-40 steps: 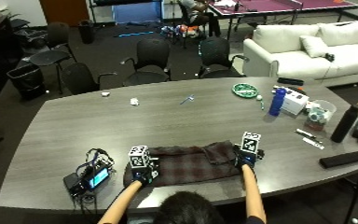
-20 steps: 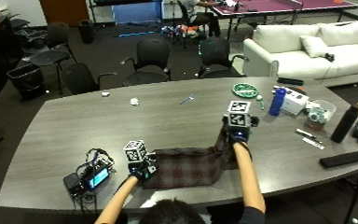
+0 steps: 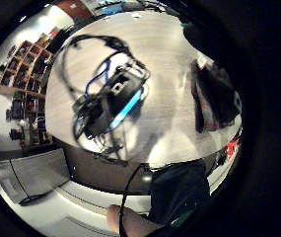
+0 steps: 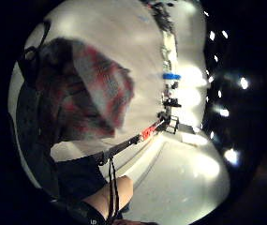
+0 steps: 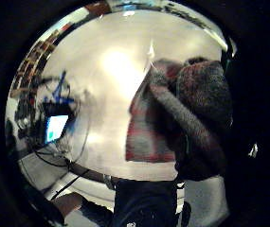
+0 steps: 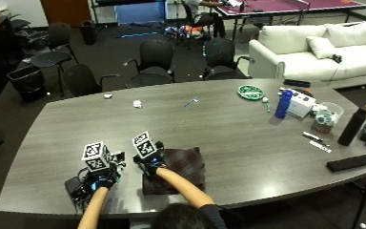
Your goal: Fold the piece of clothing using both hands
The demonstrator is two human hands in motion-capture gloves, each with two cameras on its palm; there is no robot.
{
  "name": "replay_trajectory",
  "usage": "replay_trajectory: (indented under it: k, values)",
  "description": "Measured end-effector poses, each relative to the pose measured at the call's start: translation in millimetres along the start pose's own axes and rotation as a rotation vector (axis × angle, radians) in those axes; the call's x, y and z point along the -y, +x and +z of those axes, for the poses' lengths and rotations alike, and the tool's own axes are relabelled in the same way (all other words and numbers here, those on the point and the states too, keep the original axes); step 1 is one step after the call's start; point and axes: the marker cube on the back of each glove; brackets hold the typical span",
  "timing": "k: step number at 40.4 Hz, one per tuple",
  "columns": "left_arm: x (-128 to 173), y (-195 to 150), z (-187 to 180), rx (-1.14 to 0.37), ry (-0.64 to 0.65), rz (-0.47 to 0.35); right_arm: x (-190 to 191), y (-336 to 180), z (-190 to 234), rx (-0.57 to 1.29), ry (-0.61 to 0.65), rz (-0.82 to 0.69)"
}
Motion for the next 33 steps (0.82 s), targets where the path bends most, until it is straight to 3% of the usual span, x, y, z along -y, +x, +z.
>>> replay_trajectory:
  k: [2,6,10,21,33]
  values:
    - [-3,-10,1,-0.008,-0.012,-0.012,15,-15,5,0.081,0.074,-0.023]
    - [-7,-20,4,-0.046,-0.045,-0.024,28,-26,4,0.337,0.083,-0.161]
    - [-2,-17,7,-0.058,-0.054,-0.028,8,-5,-22,0.485,0.175,-0.178]
    - [9,28,2,0.01,-0.089,0.02,-39,95,-48,0.475,0.306,-0.018]
    - [12,36,-1,0.06,-0.086,0.006,-31,132,-32,0.488,0.294,0.042]
